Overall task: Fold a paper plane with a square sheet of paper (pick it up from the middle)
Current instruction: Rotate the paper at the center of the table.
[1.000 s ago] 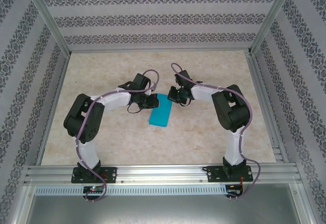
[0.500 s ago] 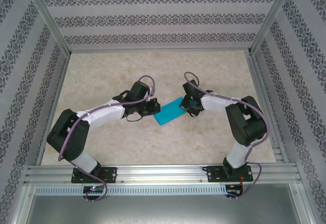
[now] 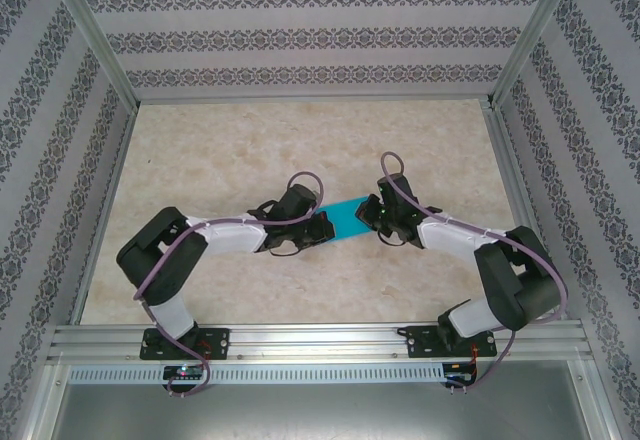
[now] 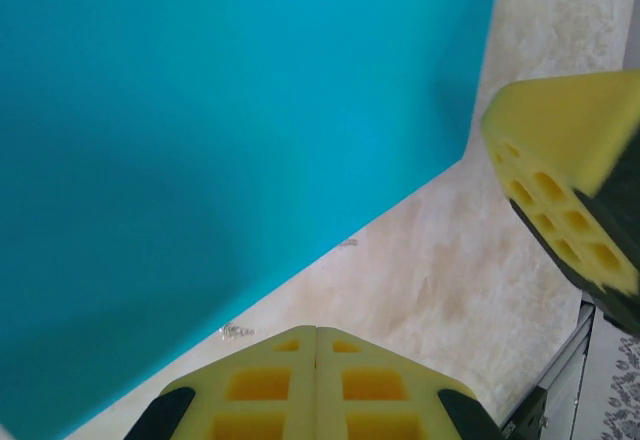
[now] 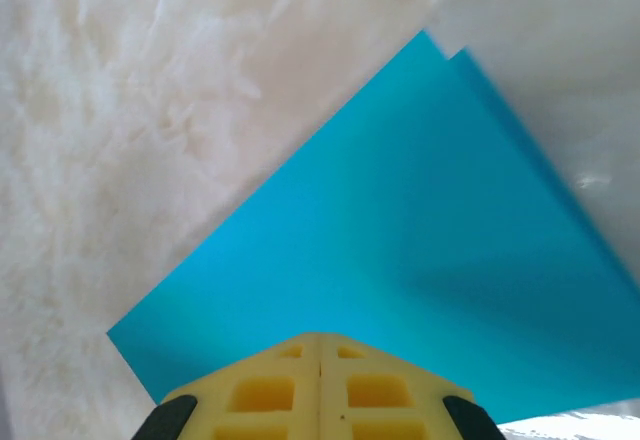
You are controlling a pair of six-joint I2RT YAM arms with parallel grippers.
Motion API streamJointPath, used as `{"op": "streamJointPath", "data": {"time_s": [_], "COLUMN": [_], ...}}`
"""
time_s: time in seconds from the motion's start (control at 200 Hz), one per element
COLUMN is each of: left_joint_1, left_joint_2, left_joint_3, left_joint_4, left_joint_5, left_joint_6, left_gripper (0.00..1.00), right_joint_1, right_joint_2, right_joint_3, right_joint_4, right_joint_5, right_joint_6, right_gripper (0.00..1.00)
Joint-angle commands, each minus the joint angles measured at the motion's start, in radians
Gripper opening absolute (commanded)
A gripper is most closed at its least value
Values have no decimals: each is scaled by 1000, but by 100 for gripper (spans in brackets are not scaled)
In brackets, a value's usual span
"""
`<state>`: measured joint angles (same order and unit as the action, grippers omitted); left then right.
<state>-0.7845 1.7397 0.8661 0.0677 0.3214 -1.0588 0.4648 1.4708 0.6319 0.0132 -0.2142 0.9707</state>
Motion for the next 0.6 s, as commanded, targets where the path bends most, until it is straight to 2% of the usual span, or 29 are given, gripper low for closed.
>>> {"op": "streamJointPath", "data": {"time_s": [0.0,0.195,0.599], "left_joint_1": [-23,-35,-42], "left_joint_2": [33,64,116], "left_joint_3": [3,3,-19], "left_joint_4": [99,138,232], "left_joint_5": [-41,-47,-43], "left_joint_6": [-70,-113,-169], "left_gripper": [0,0,0], "right_joint_1": [17,43,62], "right_joint_2": [27,60,92], "right_joint_3": [-50,-103,-138], "right_joint_4": [158,274,300], "right_joint_5": [-109,-138,-131], "right_joint_6": [16,55,83], "right_gripper": [0,0,0]}}
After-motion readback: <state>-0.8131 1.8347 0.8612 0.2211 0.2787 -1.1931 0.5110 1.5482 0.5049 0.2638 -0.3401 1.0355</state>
